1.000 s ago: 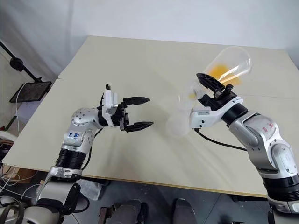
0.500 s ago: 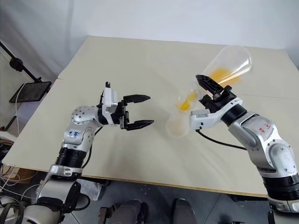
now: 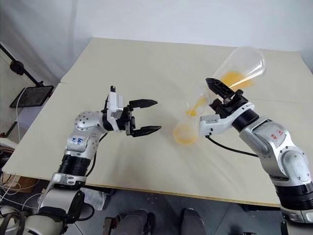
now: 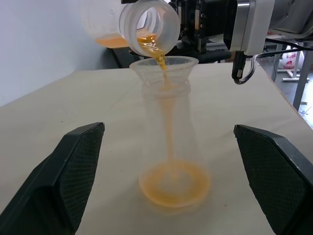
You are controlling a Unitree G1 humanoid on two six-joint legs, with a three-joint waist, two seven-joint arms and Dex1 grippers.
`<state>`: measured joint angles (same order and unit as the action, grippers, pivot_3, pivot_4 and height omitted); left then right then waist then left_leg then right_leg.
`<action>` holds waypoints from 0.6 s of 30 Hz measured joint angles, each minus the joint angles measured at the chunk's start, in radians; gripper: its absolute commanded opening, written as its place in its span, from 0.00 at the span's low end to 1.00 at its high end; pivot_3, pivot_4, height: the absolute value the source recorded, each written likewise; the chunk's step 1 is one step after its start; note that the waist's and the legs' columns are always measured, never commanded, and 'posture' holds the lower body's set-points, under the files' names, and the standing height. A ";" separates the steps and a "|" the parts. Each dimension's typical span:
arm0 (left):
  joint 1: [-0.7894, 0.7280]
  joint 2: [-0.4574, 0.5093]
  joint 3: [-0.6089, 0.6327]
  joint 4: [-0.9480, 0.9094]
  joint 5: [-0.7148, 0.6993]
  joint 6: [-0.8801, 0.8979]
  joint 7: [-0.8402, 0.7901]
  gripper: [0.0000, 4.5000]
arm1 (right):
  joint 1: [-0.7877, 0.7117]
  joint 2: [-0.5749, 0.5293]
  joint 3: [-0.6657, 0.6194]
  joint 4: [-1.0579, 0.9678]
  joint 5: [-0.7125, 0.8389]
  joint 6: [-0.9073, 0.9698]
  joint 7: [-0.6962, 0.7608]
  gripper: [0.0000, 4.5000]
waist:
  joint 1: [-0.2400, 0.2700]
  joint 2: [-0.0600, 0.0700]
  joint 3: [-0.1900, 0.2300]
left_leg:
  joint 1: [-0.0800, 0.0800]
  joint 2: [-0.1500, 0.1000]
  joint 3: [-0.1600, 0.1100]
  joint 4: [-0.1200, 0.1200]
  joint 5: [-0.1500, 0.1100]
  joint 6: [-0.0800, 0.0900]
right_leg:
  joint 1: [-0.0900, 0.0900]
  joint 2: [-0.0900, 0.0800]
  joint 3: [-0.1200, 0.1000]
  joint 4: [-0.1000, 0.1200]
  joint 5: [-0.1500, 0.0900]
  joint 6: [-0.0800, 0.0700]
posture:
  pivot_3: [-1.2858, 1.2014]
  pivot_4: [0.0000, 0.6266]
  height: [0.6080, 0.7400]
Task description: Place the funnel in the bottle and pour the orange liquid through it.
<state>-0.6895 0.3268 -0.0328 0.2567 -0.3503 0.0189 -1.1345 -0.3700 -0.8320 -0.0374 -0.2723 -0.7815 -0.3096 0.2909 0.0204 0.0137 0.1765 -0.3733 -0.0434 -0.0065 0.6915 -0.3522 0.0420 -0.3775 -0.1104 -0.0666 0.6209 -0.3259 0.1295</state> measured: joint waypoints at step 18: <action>0.000 -0.005 0.000 0.028 0.000 -0.010 0.007 1.00 | -0.014 -0.020 0.000 0.002 -0.015 -0.008 -0.024 0.54 | 0.000 0.000 0.000 | 0.000 0.000 0.000 0.000 0.000 0.000 | 0.000 0.000 -0.002 0.000 0.000 0.000 | 0.52 0.24 1.00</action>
<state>-0.6896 0.3223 -0.0328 0.2843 -0.3503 0.0089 -1.1272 -0.3840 -0.8521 -0.0375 -0.2707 -0.7964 -0.3180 0.2672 0.0204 0.0137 0.1765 -0.3733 -0.0434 -0.0065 0.6916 -0.3522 0.0420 -0.3775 -0.1104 -0.0682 0.6211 -0.3259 0.1295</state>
